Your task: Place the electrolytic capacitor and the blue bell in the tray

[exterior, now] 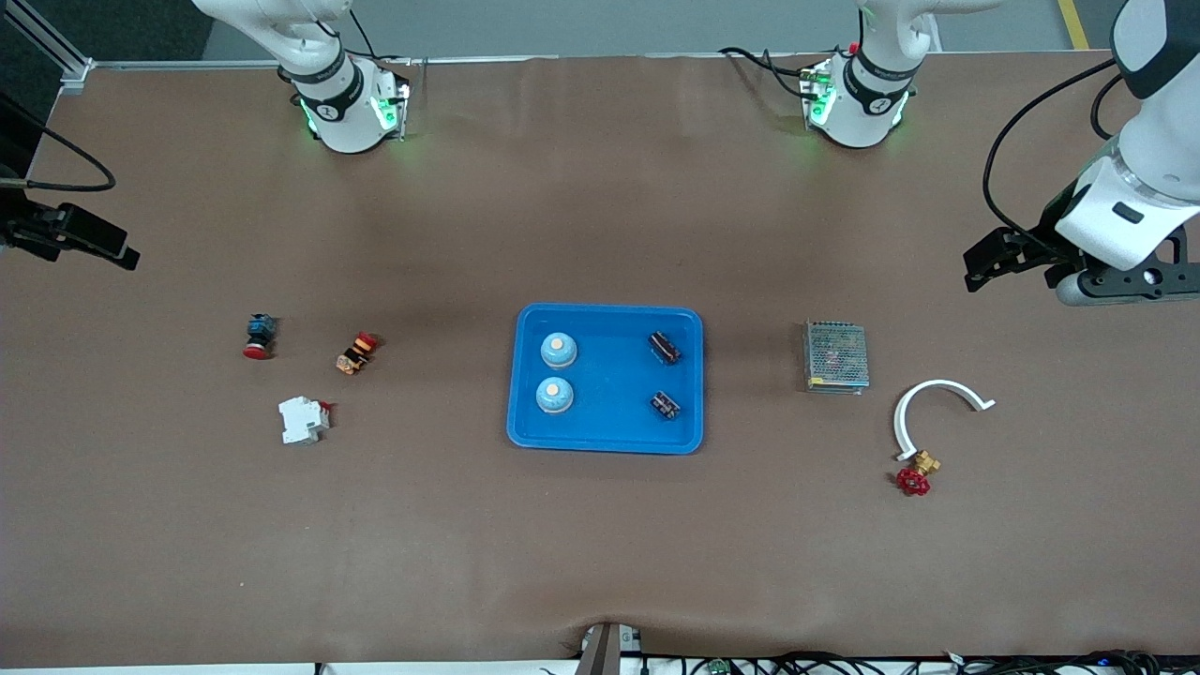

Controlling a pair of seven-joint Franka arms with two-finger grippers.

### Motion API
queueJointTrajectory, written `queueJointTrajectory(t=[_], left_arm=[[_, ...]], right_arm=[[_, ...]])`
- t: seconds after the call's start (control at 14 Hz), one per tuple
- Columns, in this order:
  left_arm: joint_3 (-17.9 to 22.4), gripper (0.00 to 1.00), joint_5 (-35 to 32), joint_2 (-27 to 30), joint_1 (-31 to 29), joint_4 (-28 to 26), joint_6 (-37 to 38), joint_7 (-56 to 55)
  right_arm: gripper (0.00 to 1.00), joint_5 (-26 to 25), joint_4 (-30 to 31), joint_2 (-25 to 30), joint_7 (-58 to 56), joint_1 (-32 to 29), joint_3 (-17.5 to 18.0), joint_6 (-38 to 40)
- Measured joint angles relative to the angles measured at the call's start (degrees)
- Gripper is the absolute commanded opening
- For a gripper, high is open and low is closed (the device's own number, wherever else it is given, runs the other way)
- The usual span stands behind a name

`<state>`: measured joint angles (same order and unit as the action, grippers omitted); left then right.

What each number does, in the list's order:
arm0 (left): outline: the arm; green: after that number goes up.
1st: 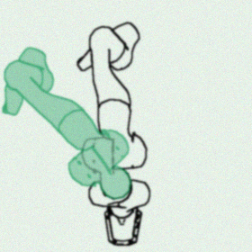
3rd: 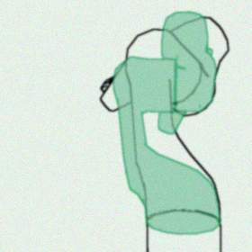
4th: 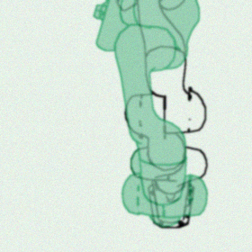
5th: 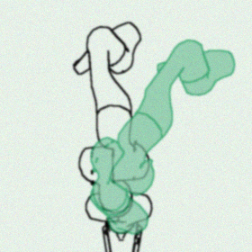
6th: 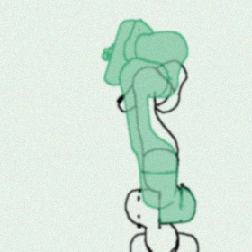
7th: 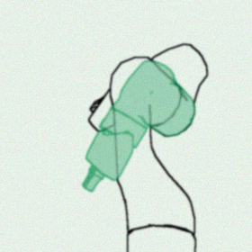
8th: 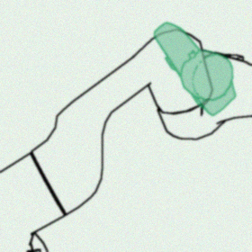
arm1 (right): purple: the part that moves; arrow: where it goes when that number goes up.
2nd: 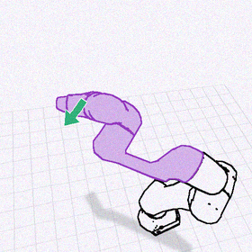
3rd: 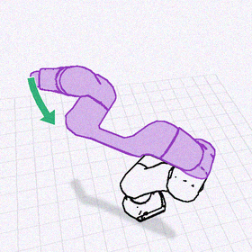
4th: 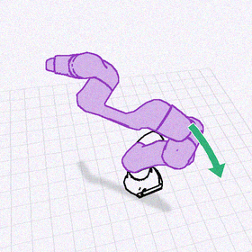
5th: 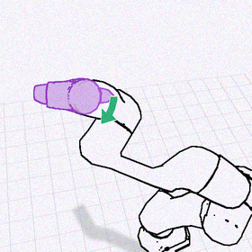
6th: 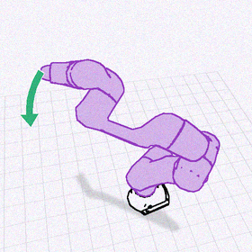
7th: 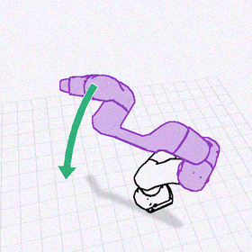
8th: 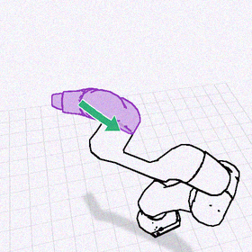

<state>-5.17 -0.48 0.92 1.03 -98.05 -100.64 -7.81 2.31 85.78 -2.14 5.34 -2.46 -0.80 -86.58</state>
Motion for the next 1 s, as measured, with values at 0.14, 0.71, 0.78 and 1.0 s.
queueJointTrajectory(t=[0.14,0.71,0.78,1.0], left_arm=[[0.1,1.00,0.0,0.0,-0.6,1.0,0.0,2.0],[0.2,1.00,0.0,1.7,-1.8,4.0,3.7,4.2],[0.2,1.00,0.0,1.7,-1.8,4.3,3.9,4.2],[0.2,1.00,0.0,1.7,-1.9,5.6,4.5,4.2]], right_arm=[[1.00,0.0,0.0,-0.1,0.0,-0.1,-0.1,-0.6],[1.00,0.0,0.0,-0.3,0.0,-0.5,-0.2,-0.5],[1.00,0.0,0.0,-0.4,0.0,-0.5,-0.1,-0.3],[1.00,0.0,0.0,-0.8,-0.7,-0.3,0.2,-0.2]])
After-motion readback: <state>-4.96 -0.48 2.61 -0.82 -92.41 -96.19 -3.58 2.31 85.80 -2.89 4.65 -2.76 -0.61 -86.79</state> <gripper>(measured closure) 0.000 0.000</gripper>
